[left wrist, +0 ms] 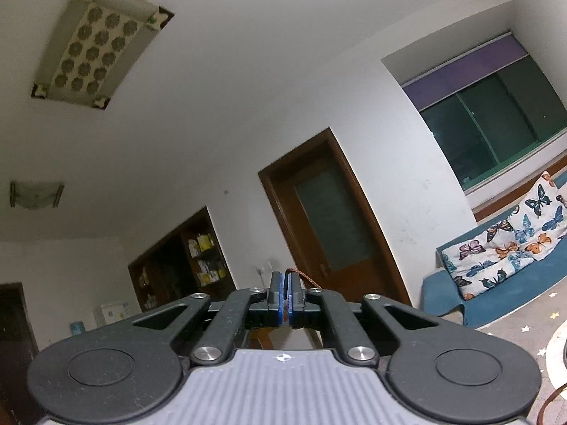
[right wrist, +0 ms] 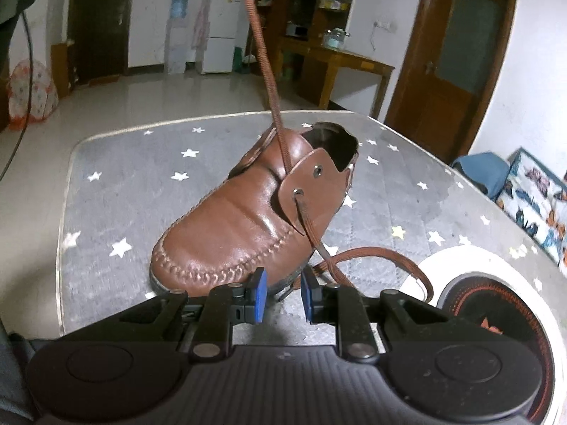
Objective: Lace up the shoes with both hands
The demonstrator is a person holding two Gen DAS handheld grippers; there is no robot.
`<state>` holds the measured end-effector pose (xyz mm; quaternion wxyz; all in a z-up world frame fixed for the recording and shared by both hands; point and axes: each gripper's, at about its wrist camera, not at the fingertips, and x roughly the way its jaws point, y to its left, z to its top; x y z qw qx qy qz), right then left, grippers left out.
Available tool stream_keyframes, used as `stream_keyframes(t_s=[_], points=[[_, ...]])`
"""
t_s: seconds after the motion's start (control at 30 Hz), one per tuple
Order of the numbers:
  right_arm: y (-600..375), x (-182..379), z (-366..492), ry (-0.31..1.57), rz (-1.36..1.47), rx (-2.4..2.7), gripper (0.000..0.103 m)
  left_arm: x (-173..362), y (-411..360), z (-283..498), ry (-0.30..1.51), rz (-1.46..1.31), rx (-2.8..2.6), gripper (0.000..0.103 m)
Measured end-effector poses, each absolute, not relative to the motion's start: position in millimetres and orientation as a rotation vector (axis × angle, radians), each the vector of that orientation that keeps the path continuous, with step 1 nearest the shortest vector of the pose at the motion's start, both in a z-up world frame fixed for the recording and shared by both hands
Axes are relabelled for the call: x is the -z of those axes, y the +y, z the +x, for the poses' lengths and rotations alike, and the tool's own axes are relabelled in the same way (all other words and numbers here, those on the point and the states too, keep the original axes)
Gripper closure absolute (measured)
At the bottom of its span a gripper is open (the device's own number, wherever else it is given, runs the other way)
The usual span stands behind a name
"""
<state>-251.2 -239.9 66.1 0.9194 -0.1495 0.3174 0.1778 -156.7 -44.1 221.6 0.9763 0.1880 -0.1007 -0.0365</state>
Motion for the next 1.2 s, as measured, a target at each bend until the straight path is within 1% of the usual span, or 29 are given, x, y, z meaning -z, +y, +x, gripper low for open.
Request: stream_keyframes(t_s=[0.13,0.43,0.8,0.97,1.03,1.2], points=[[-244,-64,-249,0.663,-0.261,-0.345,0.084,-218,-39,-158,-0.203,0.384,0.054,0.1],[-243,-76,-237,0.594,-0.093,-0.327,0.084,-212,-41,-161,-0.209,0.391,0.042,0.1],[-237,-68,-215,0.568,0.104,-0.271,0.084,-210,-29,-158,-0.181,0.358,0.024,0.1],[-246,-66,-214,0.539,0.196,-0.216,0.086,-209,-23,-156,-0.169,0.343,0.014,0.1],[-247,-66,-217,0.522,0.197,-0.198,0.09,-209,-21,-155,-0.165,0.337,0.01,0.1],[-252,-67,-221,0.504,0.221,-0.169,0.092,-203,-15,-151,-0.14,0.324,-0.015,0.1]])
